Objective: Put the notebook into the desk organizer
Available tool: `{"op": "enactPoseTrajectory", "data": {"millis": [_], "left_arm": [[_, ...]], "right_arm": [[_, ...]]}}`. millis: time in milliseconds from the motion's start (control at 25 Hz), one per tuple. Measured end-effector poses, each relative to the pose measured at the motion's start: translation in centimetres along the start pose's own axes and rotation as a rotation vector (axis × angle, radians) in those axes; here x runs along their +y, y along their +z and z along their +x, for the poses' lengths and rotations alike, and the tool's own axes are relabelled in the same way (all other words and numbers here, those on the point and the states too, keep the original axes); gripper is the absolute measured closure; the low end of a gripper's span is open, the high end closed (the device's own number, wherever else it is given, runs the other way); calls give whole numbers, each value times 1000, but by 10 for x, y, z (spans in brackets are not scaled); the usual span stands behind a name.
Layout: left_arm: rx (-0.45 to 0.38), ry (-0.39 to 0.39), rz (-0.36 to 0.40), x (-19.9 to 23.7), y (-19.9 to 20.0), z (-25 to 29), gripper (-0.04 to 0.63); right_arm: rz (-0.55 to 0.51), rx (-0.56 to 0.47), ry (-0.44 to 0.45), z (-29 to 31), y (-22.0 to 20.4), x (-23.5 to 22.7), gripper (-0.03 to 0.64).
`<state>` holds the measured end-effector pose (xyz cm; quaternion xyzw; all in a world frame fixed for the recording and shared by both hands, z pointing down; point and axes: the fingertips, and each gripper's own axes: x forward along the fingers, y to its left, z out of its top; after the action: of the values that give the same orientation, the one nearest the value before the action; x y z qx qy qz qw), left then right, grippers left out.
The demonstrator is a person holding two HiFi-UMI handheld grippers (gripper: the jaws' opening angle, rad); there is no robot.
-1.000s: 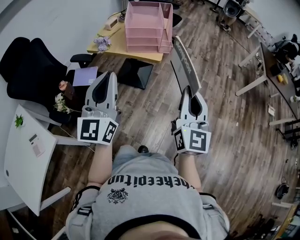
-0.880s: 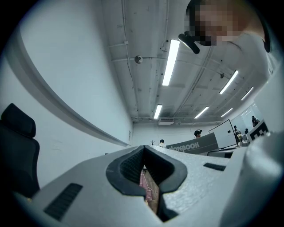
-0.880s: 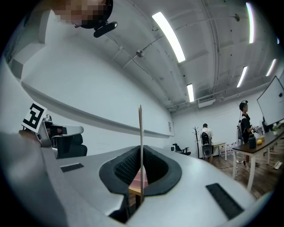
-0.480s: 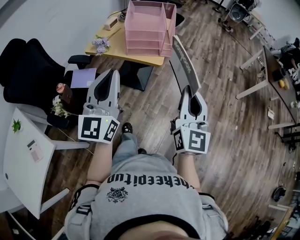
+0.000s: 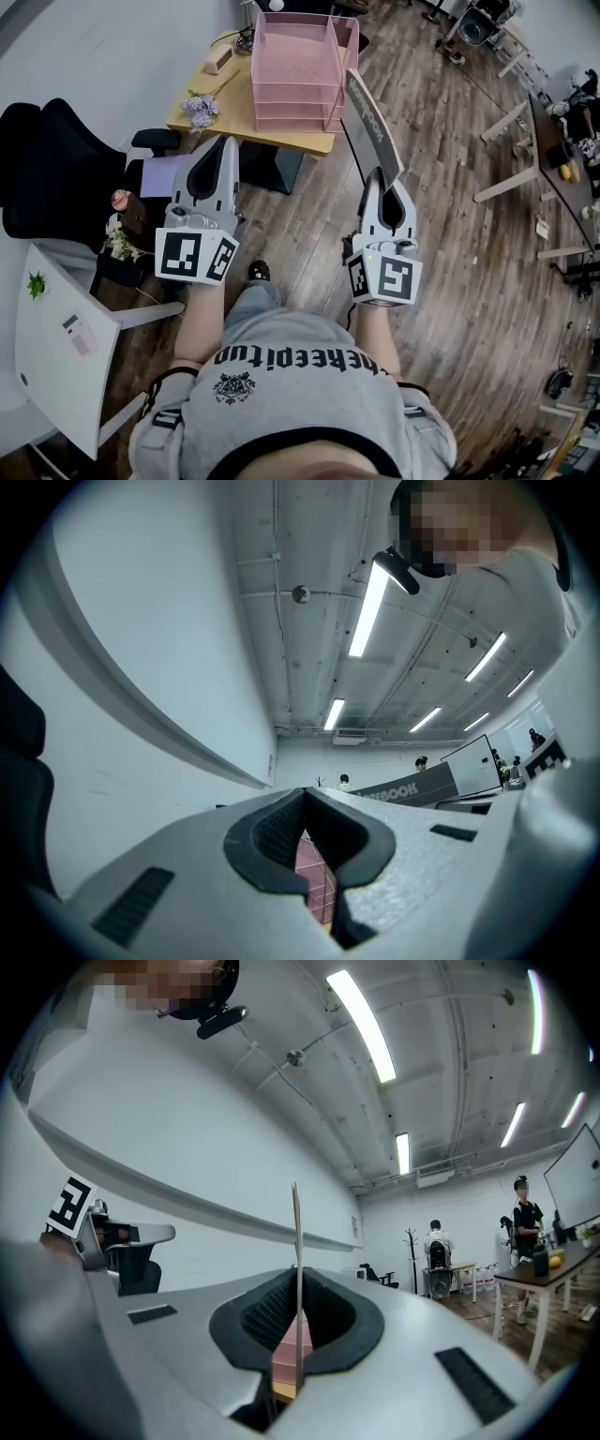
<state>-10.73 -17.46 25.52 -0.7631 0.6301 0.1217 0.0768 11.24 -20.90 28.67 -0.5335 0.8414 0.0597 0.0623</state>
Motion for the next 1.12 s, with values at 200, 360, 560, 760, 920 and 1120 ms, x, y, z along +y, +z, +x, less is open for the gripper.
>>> {"op": "enactPoseTrajectory", "data": {"millis": [200,360,560,760,920,1120], "left_arm": [[0,-16,-1,29,-5,27,592],[4,-32,-8,51,-12,47,592],[4,-54,-16,73,-18,69,592],[7,-70,-23,93,-26,87,592],[10,-80,-32,107,-31,97,592],[23,-85,-38,123,-41,104,592]], "right_arm": [[-1,1,-14,36,-7,8,607],[-4,3,-28,62,-12,16,607],[-28,10,-44,89,-18,23,607],[-87,31,-42,112,-27,32,607],[-174,66,-23,126,-37,44,607],[-326,56,36,139,-46,65,607]]}}
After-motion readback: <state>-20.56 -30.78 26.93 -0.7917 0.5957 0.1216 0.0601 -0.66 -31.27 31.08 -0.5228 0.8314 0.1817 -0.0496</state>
